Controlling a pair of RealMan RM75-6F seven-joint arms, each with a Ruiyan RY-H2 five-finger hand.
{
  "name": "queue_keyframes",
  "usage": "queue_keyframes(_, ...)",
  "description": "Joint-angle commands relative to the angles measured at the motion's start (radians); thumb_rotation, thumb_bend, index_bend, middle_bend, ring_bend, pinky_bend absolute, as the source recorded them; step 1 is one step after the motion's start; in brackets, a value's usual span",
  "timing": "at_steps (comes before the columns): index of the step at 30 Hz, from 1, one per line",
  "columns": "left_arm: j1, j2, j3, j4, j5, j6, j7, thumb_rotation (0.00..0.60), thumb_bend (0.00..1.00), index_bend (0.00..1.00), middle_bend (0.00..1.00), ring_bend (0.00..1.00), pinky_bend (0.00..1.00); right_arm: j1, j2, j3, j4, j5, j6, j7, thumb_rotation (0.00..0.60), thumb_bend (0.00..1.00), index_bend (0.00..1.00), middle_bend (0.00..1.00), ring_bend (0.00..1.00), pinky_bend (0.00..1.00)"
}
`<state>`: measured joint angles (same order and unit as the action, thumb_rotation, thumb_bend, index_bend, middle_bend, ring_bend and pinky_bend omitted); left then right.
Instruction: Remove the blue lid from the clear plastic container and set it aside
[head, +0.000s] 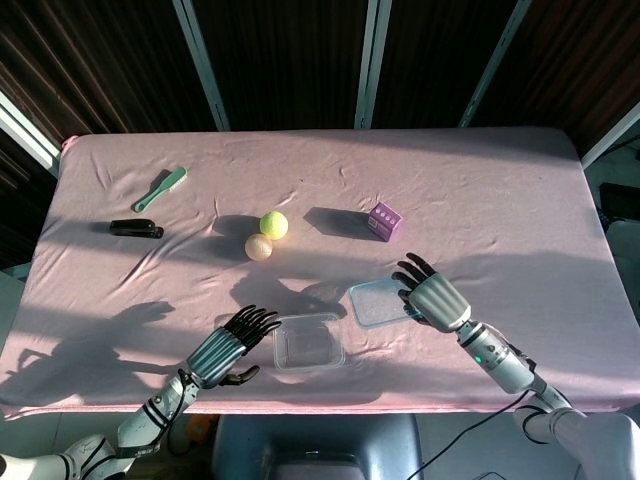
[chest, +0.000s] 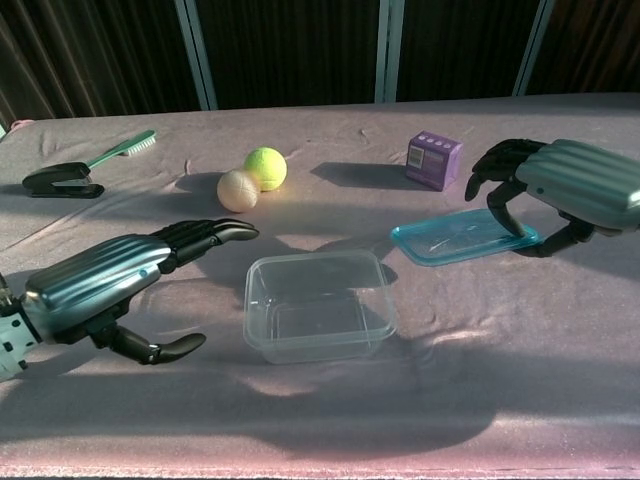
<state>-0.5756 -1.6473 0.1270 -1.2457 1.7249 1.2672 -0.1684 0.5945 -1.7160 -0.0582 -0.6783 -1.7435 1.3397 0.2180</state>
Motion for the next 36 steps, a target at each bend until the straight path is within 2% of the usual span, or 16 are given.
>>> queue_keyframes(1,0.014,0.012,0.003,0.0,-0.005,0.009,-0.004,0.6,0.33,0.0,0.0,0.0,0.0,-0.005,-0.017,-0.014,0.023,0.005,-0.026,0.014,0.6,0.48,0.63,0.41,0.21,0.23)
queue_keyframes(6,0.035,0.029,0.01,0.007,-0.008,0.023,-0.017,0.6,0.33,0.0,0.0,0.0,0.0,-0.01,-0.002,-0.023,-0.002,0.026,-0.087,0.012,0.6,0.45,0.34,0.32,0.14,0.19)
queue_keyframes(8,0.042,0.039,0.012,0.009,-0.008,0.028,-0.023,0.6,0.33,0.0,0.0,0.0,0.0,-0.011,0.026,-0.026,-0.051,0.048,-0.143,-0.008,0.6,0.34,0.15,0.23,0.07,0.12)
queue_keyframes(10,0.053,0.054,0.016,0.011,-0.008,0.037,-0.025,0.6,0.33,0.0,0.0,0.0,0.0,-0.009,0.073,-0.03,-0.133,0.069,-0.202,-0.036,0.6,0.23,0.02,0.12,0.01,0.05)
queue_keyframes(11,0.06,0.063,0.019,0.01,-0.01,0.042,-0.025,0.6,0.33,0.0,0.0,0.0,0.0,-0.009,0.097,-0.032,-0.174,0.081,-0.228,-0.052,0.6,0.18,0.0,0.06,0.0,0.02)
queue_keyframes(13,0.078,0.093,0.025,-0.001,-0.017,0.055,-0.027,0.6,0.33,0.0,0.0,0.0,0.0,-0.008,0.161,-0.034,-0.281,0.111,-0.29,-0.099,0.6,0.12,0.0,0.01,0.0,0.0)
queue_keyframes(16,0.11,0.153,0.036,-0.037,-0.031,0.08,-0.029,0.6,0.33,0.0,0.0,0.0,0.0,-0.014,0.246,-0.03,-0.426,0.15,-0.329,-0.178,0.6,0.1,0.0,0.0,0.0,0.0)
queue_keyframes(21,0.173,0.283,0.055,-0.14,-0.066,0.124,0.02,0.6,0.33,0.0,0.0,0.0,0.0,-0.056,0.384,-0.032,-0.633,0.178,-0.288,-0.268,0.6,0.1,0.0,0.0,0.0,0.0)
queue_keyframes(27,0.272,0.417,0.068,-0.249,-0.118,0.207,0.061,0.6,0.33,0.0,0.0,0.0,0.0,-0.184,0.593,-0.063,-0.899,0.216,-0.136,-0.378,0.6,0.1,0.0,0.0,0.0,0.0)
queue_keyframes(29,0.302,0.45,0.071,-0.276,-0.131,0.226,0.077,0.6,0.33,0.0,0.0,0.0,0.0,-0.244,0.65,-0.069,-0.972,0.232,-0.053,-0.402,0.6,0.1,0.0,0.0,0.0,0.0)
queue_keyframes(34,0.358,0.475,0.054,-0.307,-0.16,0.268,0.12,0.6,0.33,0.0,0.0,0.0,0.0,-0.396,0.655,-0.04,-0.987,0.266,0.181,-0.43,0.6,0.1,0.0,0.0,0.0,0.0)
queue_keyframes(36,0.365,0.48,0.047,-0.31,-0.149,0.278,0.116,0.6,0.33,0.0,0.0,0.0,0.0,-0.429,0.648,-0.033,-0.972,0.271,0.22,-0.385,0.6,0.1,0.0,0.0,0.0,0.0)
